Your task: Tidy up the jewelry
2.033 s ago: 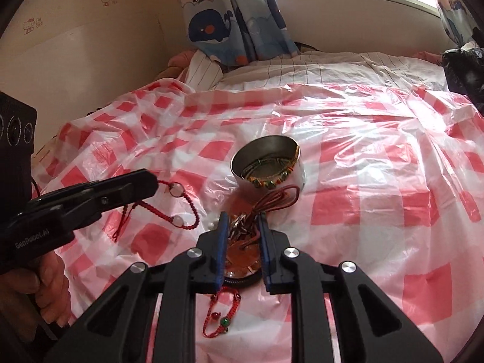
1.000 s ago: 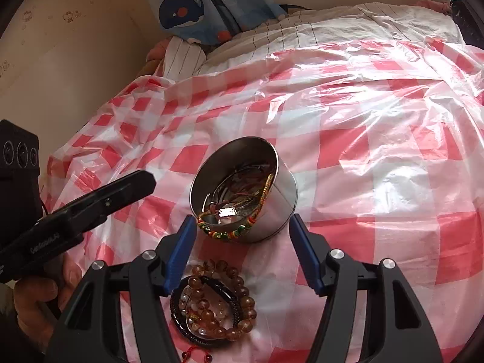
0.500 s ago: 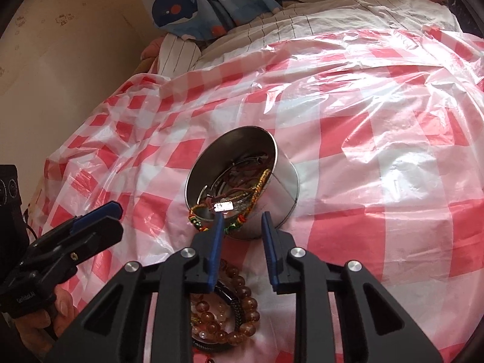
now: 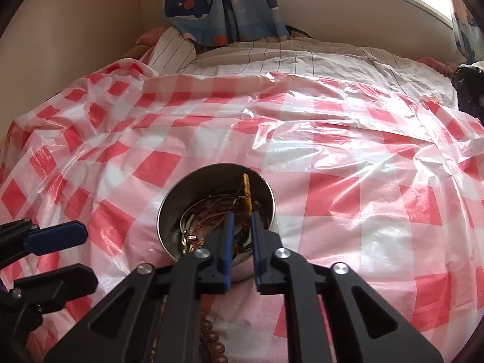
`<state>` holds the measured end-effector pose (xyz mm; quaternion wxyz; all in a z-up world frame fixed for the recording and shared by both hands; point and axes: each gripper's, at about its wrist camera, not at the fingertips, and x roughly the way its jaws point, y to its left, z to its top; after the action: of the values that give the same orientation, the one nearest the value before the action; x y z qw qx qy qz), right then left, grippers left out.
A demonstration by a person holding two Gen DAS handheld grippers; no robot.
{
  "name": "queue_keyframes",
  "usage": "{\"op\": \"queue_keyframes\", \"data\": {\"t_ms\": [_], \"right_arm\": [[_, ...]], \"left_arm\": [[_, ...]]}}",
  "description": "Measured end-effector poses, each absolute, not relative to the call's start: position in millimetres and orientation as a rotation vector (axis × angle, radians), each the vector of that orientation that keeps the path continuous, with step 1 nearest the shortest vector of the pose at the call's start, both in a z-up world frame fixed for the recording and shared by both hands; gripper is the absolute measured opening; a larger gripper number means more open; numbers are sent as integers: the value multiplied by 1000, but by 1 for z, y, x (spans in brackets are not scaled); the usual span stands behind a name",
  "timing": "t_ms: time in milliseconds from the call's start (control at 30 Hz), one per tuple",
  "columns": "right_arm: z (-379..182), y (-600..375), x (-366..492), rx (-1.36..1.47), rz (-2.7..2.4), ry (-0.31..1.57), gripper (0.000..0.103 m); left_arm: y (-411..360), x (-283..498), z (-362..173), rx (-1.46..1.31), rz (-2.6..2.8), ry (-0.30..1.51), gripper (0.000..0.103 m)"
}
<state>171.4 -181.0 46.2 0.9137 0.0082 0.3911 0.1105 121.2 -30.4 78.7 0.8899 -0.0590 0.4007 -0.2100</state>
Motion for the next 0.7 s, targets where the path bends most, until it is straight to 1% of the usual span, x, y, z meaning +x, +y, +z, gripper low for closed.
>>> {"op": "queue_keyframes", "data": {"t_ms": [33, 67, 100, 167, 300, 467, 700], "right_arm": [[51, -182, 168, 2, 212, 785, 20], [55, -184, 163, -4, 199, 767, 28], [59, -187, 158, 3, 198, 754, 33], [65, -194, 144, 19, 189, 746, 33], [65, -211, 107, 109, 226, 792, 33], [58, -218, 55, 182, 265, 843, 33], [39, -218, 48, 226, 293, 918, 33]], "left_arm": [[-30, 121, 79, -121, -435, 834, 47], [-31, 121, 79, -116, -437, 834, 48], [-32, 120, 78, -111, -439, 834, 49], [-34, 118, 77, -99, -443, 841, 49], [-36, 101, 74, -79, -450, 854, 50], [-41, 79, 56, -22, -459, 895, 50], [-60, 71, 38, 42, -460, 921, 50]]}}
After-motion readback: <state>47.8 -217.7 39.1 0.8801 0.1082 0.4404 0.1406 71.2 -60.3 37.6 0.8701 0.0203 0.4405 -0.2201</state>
